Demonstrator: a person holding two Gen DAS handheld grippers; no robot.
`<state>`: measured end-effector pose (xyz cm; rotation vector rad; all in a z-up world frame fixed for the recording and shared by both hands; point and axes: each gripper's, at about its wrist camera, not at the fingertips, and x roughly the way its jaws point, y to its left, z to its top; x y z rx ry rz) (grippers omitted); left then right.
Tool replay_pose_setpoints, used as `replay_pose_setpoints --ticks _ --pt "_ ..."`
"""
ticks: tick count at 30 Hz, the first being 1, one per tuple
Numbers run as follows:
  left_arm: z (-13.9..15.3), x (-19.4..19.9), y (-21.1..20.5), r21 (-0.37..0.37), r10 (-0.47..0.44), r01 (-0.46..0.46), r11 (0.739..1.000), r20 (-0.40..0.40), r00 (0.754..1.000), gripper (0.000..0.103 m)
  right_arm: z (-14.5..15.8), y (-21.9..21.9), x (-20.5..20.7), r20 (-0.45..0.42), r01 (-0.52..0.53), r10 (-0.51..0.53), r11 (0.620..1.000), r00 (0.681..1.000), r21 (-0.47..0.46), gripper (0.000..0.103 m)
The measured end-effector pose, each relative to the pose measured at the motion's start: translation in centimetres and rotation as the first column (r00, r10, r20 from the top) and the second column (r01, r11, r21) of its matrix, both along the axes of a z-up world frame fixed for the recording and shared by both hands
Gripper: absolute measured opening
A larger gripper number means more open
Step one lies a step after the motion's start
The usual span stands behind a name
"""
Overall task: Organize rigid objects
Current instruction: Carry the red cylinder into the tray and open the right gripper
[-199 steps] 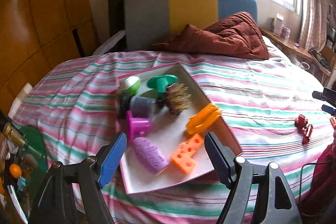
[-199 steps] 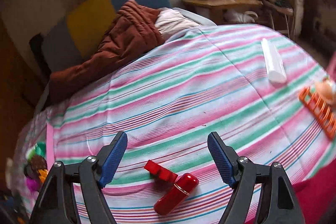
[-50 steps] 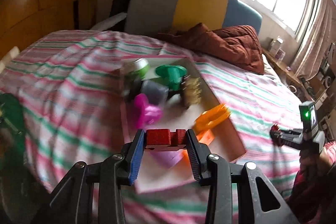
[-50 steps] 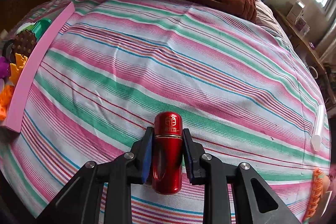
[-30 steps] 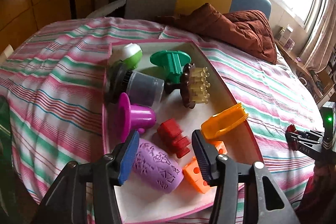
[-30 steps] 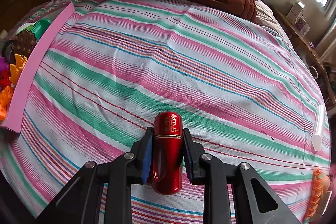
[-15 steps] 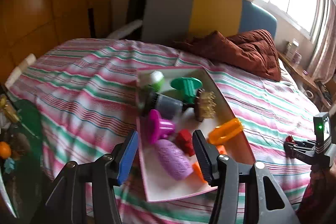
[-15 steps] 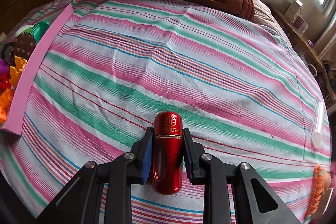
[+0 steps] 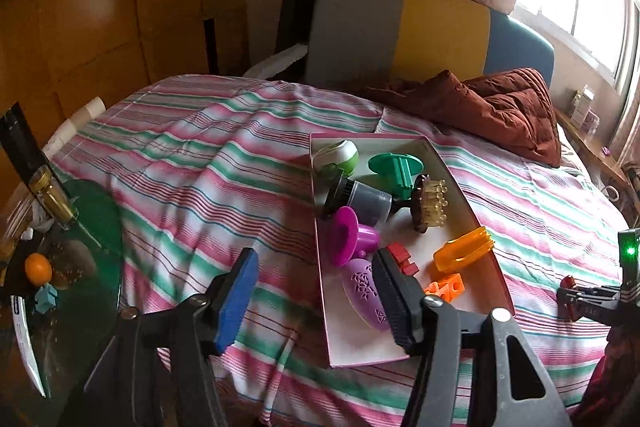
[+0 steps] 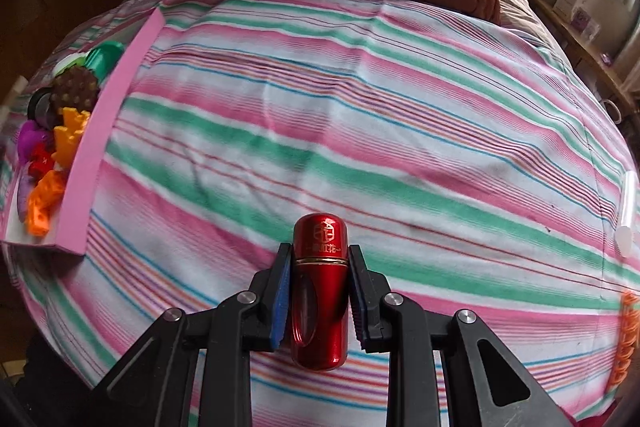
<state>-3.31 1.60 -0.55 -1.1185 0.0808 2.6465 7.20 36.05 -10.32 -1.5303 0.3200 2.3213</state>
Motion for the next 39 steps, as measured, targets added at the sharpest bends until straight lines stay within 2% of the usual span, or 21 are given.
replay_pose_setpoints --ticks 7,13,20,25,28,32,35,39 --pt "0.0 0.3 -0.8 0.005 0.027 -0.027 1.000 0.005 1.000 0.065 0.4 -2.3 -0.1 -0.060 0.006 -0.008 1.000 0.998 -0.028 0.026" --pt "0.0 0.3 -1.4 0.001 0.044 -0.044 0.999 0.005 0.999 0.066 2.1 -4.0 -0.7 -0.143 -0.011 0.004 0.999 0.990 -0.044 0.026" --pt "-0.4 0.2 -1.7 -0.023 0.083 -0.083 0.996 0.008 0.997 0.067 6.4 -8.8 -2.8 -0.276 -0.154 0.139 0.988 0.951 -0.032 0.026" --pt "-0.3 -0.1 -2.4 -0.042 0.132 -0.132 0.990 -0.005 0.991 0.067 8.2 -12.9 -5.5 -0.320 -0.279 0.259 0.960 0.911 -0.020 0.026" --pt "0.2 -0.2 -2.7 -0.093 0.181 -0.185 0.978 -0.054 0.982 0.067 8.6 -15.6 -7.7 -0.324 -0.359 0.335 0.933 0.885 -0.015 0.026" --pt "0.9 -0.4 -3.6 -0.086 0.209 -0.216 0.973 -0.077 0.975 0.067 7.7 -18.6 -10.8 -0.279 -0.444 0.429 0.896 0.859 0.011 0.026" --pt "1.6 -0.4 -4.0 -0.093 0.225 -0.236 0.967 -0.114 0.968 0.067 5.4 -19.8 -13.3 -0.203 -0.468 0.462 0.883 0.863 0.023 0.026" --pt "2.3 -0.3 -4.2 -0.092 0.232 -0.248 0.964 -0.154 0.960 0.067 3.2 -20.0 -15.0 -0.159 -0.483 0.480 0.875 0.863 0.019 0.027"
